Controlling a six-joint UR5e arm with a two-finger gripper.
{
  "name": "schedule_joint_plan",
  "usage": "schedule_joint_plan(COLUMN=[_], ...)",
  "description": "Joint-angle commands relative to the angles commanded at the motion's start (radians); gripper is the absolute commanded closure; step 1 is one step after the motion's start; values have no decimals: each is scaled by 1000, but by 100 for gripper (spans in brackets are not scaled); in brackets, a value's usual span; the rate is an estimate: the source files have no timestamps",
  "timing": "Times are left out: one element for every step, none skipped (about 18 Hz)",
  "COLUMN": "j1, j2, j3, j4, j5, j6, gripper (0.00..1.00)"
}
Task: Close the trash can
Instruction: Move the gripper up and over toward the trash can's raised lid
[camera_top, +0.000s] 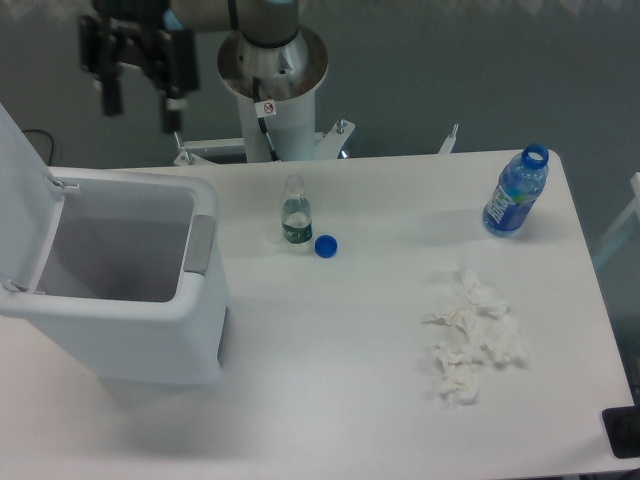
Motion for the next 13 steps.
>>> schedule_joint_plan(j1=[-17, -35, -49, -57, -69, -84, -101, -117, -130, -147, -167, -187, -203], j2=[8, 14, 15, 15, 15, 15, 12, 11, 6, 0, -17, -33, -55], j3=[0, 0, 2, 3, 3, 3, 5, 3, 3, 8, 14, 20, 31], j4=[0, 0, 0, 0, 2, 2, 2, 2, 5, 6, 8, 14, 17], j5=[-2, 0, 0, -2, -2, -6, -12, -15, -15, -18, -20, -20, -20], j6=[-15, -22, -23, -23, -23, -23, -22, -22, -17, -16, -14, -14, -20], gripper=[0, 0, 0, 0, 0, 0, 0, 0, 0, 0, 0, 0, 0])
